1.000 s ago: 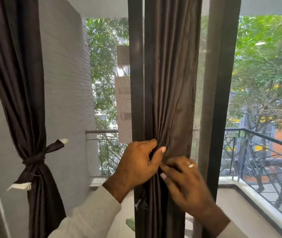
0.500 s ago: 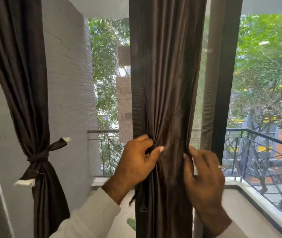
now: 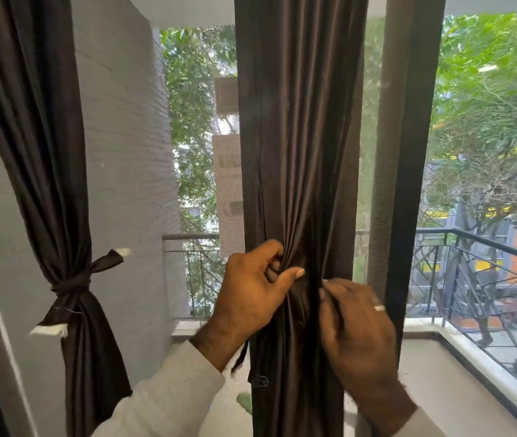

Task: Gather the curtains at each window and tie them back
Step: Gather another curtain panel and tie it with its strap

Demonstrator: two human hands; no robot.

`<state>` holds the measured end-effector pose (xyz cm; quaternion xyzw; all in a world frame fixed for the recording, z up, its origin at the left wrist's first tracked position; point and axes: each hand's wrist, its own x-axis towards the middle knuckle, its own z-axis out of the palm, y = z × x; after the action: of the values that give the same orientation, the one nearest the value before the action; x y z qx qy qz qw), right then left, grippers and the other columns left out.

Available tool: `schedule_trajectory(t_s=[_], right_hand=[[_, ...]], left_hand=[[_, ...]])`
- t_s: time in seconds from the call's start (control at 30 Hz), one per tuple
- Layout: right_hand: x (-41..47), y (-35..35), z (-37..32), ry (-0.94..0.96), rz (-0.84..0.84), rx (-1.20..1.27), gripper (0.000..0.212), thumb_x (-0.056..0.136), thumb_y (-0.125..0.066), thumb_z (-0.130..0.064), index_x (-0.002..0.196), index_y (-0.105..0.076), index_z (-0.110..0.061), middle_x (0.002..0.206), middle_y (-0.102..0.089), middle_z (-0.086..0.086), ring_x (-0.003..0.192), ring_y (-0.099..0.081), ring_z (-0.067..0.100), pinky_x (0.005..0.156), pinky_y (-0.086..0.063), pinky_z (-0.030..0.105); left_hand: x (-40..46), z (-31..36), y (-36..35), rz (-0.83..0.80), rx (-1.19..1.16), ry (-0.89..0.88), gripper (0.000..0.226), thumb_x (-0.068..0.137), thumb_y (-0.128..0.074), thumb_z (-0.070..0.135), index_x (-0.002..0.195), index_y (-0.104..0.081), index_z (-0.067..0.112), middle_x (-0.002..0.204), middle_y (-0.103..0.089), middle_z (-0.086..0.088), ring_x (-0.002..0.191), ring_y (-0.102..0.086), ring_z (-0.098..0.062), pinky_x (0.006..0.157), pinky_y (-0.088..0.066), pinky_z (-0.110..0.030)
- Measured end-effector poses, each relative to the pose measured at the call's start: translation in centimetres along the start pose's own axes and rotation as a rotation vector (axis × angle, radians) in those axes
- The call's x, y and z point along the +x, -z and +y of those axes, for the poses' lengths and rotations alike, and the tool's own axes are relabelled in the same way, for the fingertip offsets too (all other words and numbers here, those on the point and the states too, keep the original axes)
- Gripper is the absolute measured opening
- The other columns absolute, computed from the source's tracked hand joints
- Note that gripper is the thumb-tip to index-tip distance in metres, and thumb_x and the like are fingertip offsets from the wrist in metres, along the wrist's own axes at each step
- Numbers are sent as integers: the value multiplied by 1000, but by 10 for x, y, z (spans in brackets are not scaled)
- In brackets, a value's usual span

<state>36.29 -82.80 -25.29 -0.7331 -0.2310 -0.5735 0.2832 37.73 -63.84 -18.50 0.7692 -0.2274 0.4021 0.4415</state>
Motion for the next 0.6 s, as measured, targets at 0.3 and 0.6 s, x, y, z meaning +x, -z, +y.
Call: schedule_trajectory(t_s=[0.3,0.6], right_hand=[[-13,-11,1,-13,-112,229,38,94,-72,-8,132,-74,-12,118,-70,1,100,-71,15,85,-60,32],[-19,-15,10,153,-257,250,56,87,-65,3,141,-66,-12,125,-65,3,107,-67,22,88,-58,39]], left_hand=[[-1,1,-7,-80,-361,178,36,82,-84,30,97,-69,1,75,-61,-35,68,-56,-24,66,-51,-45],[0,-2,-1,-111,-283,174,29,74,-93,26,87,-80,4,72,-77,-3,68,-70,-13,71,-63,-40]])
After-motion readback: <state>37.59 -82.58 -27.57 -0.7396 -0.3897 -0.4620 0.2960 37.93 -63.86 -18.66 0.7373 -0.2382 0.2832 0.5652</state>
